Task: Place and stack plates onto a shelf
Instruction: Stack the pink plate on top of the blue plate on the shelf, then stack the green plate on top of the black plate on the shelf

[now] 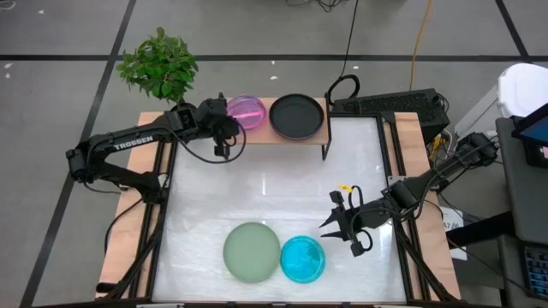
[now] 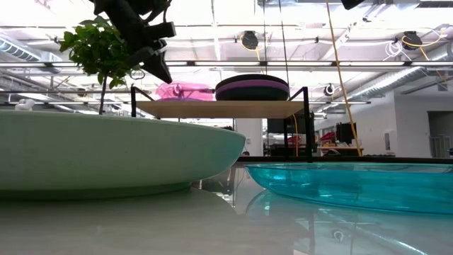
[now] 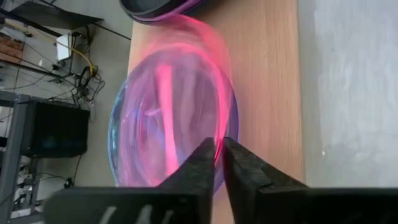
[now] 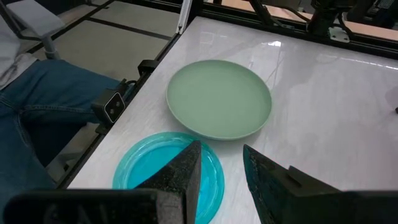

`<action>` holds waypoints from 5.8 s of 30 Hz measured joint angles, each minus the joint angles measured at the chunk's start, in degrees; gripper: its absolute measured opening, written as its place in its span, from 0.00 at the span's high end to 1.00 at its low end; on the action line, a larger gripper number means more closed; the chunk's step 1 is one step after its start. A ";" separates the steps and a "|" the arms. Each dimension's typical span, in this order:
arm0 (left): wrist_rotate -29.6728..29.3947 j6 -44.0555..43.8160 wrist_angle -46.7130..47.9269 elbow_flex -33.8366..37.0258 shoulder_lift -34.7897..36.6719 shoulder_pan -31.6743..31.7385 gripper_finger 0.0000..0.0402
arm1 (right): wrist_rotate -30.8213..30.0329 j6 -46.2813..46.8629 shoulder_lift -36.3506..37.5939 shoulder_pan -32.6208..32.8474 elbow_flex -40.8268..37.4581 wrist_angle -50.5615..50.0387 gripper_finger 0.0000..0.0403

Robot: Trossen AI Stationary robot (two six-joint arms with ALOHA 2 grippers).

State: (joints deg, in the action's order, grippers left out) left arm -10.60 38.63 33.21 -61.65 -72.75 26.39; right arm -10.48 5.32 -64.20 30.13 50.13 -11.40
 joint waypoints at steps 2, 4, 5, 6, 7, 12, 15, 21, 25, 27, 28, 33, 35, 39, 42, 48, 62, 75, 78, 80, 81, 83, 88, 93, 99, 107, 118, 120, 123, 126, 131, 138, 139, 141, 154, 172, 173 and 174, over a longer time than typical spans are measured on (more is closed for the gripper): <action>-0.03 0.01 -0.28 0.01 0.00 0.00 0.85 | 0.00 0.00 0.00 0.00 0.00 0.00 0.74; -0.15 -0.22 -0.82 0.02 -0.01 0.00 0.79 | 0.00 0.00 0.00 0.00 0.00 0.00 0.74; -0.15 -0.30 -0.81 0.02 0.00 0.00 0.77 | 0.00 0.00 0.00 0.00 0.00 0.00 0.74; -0.17 -0.58 -0.82 0.02 -0.02 0.00 0.75 | 0.00 0.00 0.00 0.00 0.00 0.00 0.74; -0.17 -1.15 -0.82 0.02 -0.02 0.00 0.73 | 0.00 0.00 0.00 0.00 0.00 0.00 0.74; -0.44 -4.51 -0.62 0.02 -0.02 -1.06 0.71 | 0.00 0.00 0.00 0.00 0.00 -0.02 0.74; -0.49 -7.24 0.78 0.02 -0.02 -3.48 0.71 | 0.00 0.00 0.00 0.00 0.00 -0.04 0.74; -0.58 -14.75 5.70 0.02 -0.02 -12.42 0.71 | 0.00 0.00 0.00 0.00 0.00 -0.04 0.74; -1.49 -21.06 9.87 0.02 -0.02 -20.11 0.71 | 0.00 -0.13 0.00 0.00 0.00 -0.04 0.74; -1.46 -24.02 11.48 0.02 -0.02 -24.22 0.71 | 0.00 -0.16 0.00 0.00 0.00 -0.04 0.74; -1.45 -25.58 12.09 0.02 -0.02 -26.33 0.71 | 0.00 -0.16 0.00 0.00 0.00 -0.04 0.74; -1.46 -32.81 14.01 0.02 -0.02 -37.28 0.71 | -0.24 -0.02 0.00 -0.02 0.00 -0.04 0.74; -1.46 -34.69 14.64 0.05 -0.02 -42.09 0.71 | -0.24 0.00 0.00 0.00 0.00 -0.04 0.74; -1.44 -36.83 13.66 1.68 0.00 -50.97 0.71 | -0.34 0.61 -0.02 -0.01 0.00 -0.04 0.74; -1.46 -38.61 10.40 3.84 0.00 -56.98 0.71 | -1.69 1.02 -0.02 -0.01 0.00 -0.04 0.74; -2.24 -38.24 3.62 9.34 -1.93 -66.97 0.71 | -1.86 1.09 -0.02 -0.02 -0.01 0.02 0.74; -5.77 -42.60 -5.78 10.43 -14.38 -74.33 0.71 | -3.63 -1.00 -0.11 -0.07 -0.02 1.94 0.74; -8.12 -27.10 -12.42 10.41 -21.40 -75.06 0.71 | -4.55 -3.00 -0.11 -0.07 -0.02 1.89 0.74; -8.09 -23.86 -14.21 10.41 -22.89 -75.06 0.71 | -4.51 -2.73 -0.11 -0.07 -0.02 1.75 0.74; -8.10 -23.16 -14.35 10.40 -23.38 -75.05 0.71 | -4.50 -1.63 -0.11 -0.04 -0.02 1.68 0.74; -8.10 -23.12 -14.17 10.40 -23.67 -74.93 0.71 | -4.49 -1.12 -0.11 -0.04 -0.02 1.66 0.74; -8.08 -23.38 -13.81 10.40 -24.11 -74.84 0.71 | -4.48 -0.16 -0.11 -0.04 -0.02 1.47 0.74; -8.06 -22.83 -13.87 10.40 -25.65 -74.84 0.71 | -4.46 0.99 -0.11 -0.04 -0.02 1.24 0.74; -8.16 -21.57 -14.08 10.23 -27.01 -74.88 0.82 | -4.46 1.09 -0.11 -0.02 -0.02 1.25 0.74; -11.08 -22.18 -13.97 10.25 -26.46 -74.55 0.97 | -4.59 2.39 -0.11 -0.02 -0.02 1.29 0.74; -14.61 -19.13 -13.72 10.38 -24.64 -72.75 0.97 | -6.28 0.40 -3.62 -0.29 -0.02 4.92 0.74; -16.71 -11.49 -13.46 10.32 -22.08 -68.99 0.97 | 0.29 -0.18 -14.32 -4.64 -0.02 13.95 0.74; -16.74 -10.28 -13.21 10.38 -21.57 -68.08 0.97 | 2.20 -0.01 -16.20 -5.38 -0.02 15.04 0.74; -16.75 -8.88 -12.52 9.80 -21.57 -66.71 0.97 | 3.15 -0.01 -18.85 -6.15 -0.02 14.64 0.74; -15.44 -8.74 -11.85 9.77 -21.59 -65.05 0.97 | 3.10 -0.31 -20.34 -6.19 -0.02 14.96 0.74; -14.35 -8.74 -11.78 9.77 -21.59 -62.61 0.97 | 2.28 -4.19 -23.12 -6.37 0.00 16.46 0.74; -8.81 -10.64 -10.54 9.77 -21.59 -58.39 0.97 | -0.38 -13.23 -26.99 -6.49 -0.02 19.94 0.74; -8.82 -11.22 -10.43 9.75 -21.59 -57.94 0.97 | -0.17 -14.04 -27.61 -6.47 0.00 21.25 0.74; -8.78 -11.72 -10.29 9.73 -21.59 -57.12 0.97 | -0.15 -15.46 -28.63 -6.71 0.04 21.21 0.74; -5.26 -11.60 -10.44 9.70 -21.62 -54.26 0.97 | 3.18 -25.69 -36.12 -12.00 0.00 25.46 0.74; -3.93 -10.20 -11.22 9.70 -21.64 -52.02 0.97 | 7.58 -32.32 -37.33 -15.17 0.02 24.48 0.92; -3.96 -10.22 -11.34 9.70 -21.64 -52.02 0.97 | 7.65 -32.72 -37.33 -15.17 0.02 24.54 0.92; -3.95 -10.24 -11.46 9.70 -21.64 -52.00 0.97 | 7.58 -32.87 -37.33 -15.17 0.02 24.69 0.91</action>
State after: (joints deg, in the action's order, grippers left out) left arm -14.55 28.38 21.76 -51.94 -94.39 -25.61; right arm -2.90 -27.54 -101.54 14.96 50.15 13.29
